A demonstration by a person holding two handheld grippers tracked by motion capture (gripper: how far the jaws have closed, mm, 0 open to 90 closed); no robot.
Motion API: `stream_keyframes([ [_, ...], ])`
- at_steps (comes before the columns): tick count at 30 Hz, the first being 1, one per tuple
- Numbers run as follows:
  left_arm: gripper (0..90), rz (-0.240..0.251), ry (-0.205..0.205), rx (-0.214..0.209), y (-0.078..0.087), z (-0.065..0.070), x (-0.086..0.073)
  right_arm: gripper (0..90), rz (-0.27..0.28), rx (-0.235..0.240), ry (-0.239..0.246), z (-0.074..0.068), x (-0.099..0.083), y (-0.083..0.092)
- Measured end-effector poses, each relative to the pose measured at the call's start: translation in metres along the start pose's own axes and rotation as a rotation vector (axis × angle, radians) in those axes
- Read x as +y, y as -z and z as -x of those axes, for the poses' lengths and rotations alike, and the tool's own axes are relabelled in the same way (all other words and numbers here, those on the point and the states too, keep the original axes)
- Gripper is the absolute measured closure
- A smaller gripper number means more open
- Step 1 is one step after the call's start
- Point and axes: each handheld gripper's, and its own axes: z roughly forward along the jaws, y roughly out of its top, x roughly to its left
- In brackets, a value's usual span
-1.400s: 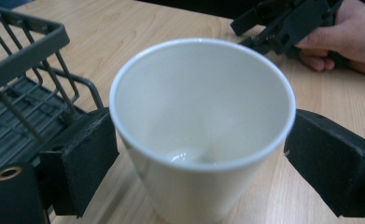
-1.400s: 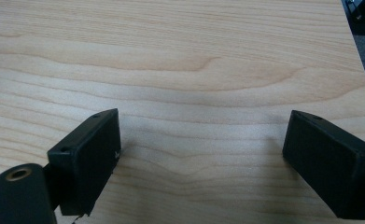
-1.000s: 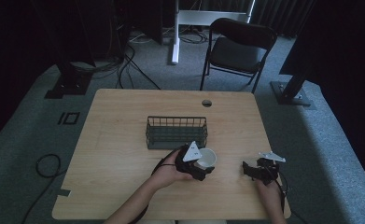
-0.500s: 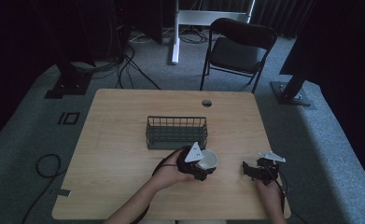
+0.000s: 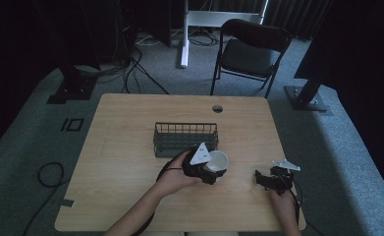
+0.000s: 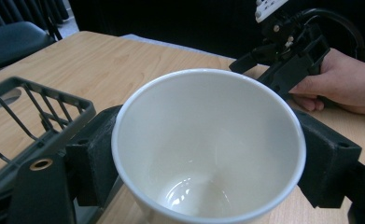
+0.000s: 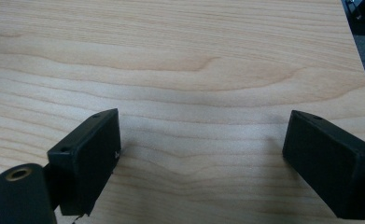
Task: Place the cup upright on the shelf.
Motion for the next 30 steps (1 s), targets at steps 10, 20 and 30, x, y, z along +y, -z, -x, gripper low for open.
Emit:
stream_keyframes([
  [10,20.4,0.039,-0.011,0.018,0.014,-0.008,0.022,10.8,-0.001,0.0,0.0,0.0,0.0,0.0],
  [20,20.3,0.079,-0.002,0.109,0.031,-0.023,0.044,10.8,0.0,0.0,0.0,0.0,0.0,0.0],
  [30,20.3,0.138,0.098,0.256,0.046,-0.048,0.054,10.8,0.0,0.0,0.0,0.0,0.0,0.0],
])
